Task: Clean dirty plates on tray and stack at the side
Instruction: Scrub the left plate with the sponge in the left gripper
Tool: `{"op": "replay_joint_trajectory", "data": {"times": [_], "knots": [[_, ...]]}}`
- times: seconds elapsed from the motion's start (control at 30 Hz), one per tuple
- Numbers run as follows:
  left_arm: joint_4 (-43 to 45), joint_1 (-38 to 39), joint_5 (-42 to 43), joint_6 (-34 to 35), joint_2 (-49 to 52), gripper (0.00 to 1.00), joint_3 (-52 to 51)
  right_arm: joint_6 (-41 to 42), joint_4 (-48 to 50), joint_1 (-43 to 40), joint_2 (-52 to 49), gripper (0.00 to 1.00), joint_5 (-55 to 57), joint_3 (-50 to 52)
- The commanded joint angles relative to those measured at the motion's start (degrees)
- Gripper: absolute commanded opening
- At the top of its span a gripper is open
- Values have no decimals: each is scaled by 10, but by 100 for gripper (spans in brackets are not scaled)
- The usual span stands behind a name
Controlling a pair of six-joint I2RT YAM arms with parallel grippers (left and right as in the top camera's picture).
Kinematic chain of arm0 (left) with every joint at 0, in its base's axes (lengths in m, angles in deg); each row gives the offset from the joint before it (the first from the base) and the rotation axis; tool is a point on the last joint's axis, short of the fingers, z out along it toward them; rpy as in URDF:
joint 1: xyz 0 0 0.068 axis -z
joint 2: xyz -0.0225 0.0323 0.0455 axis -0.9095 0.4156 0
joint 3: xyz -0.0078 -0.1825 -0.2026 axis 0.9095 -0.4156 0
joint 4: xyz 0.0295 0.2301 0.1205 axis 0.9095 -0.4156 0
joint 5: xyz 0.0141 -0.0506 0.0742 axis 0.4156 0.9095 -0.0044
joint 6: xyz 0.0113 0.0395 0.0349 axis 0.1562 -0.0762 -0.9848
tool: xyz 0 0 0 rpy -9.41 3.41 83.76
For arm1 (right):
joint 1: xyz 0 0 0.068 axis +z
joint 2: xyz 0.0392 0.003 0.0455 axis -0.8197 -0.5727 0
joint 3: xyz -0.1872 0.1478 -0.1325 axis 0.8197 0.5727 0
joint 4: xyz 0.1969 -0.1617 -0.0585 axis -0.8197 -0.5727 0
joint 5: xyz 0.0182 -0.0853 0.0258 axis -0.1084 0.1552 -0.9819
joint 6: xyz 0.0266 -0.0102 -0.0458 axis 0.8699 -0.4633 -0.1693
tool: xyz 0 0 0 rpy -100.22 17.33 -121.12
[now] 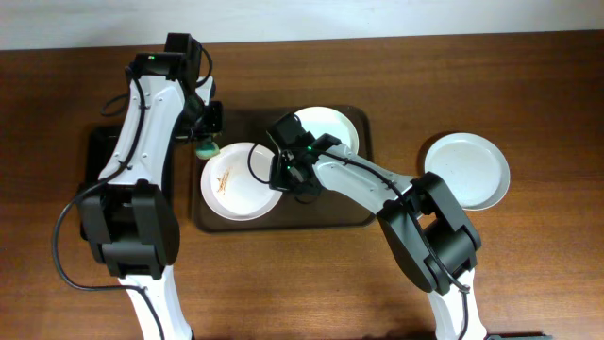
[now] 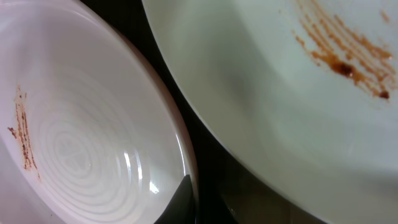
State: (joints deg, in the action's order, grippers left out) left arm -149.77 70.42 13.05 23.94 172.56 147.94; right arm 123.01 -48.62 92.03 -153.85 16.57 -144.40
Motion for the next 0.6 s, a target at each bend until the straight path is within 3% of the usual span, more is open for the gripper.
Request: {"op": "replay_joint_trajectory", "data": {"times": [0.0,0.23,0.4,0.57], "knots": [[-23,17,10,-12,-3,1,-2,3,5,-3,-15,4,18,6],[-29,35,-29,-26,-3,1,-80,-34,-11,-17,-15,4,18,6],[124,35,-27,-33,-3,1,-208,-46,-12,-17,-15,4,17,6],[224,35,-13,-71,-3,1,-280,-48,-12,-17,-15,4,16,6]]}}
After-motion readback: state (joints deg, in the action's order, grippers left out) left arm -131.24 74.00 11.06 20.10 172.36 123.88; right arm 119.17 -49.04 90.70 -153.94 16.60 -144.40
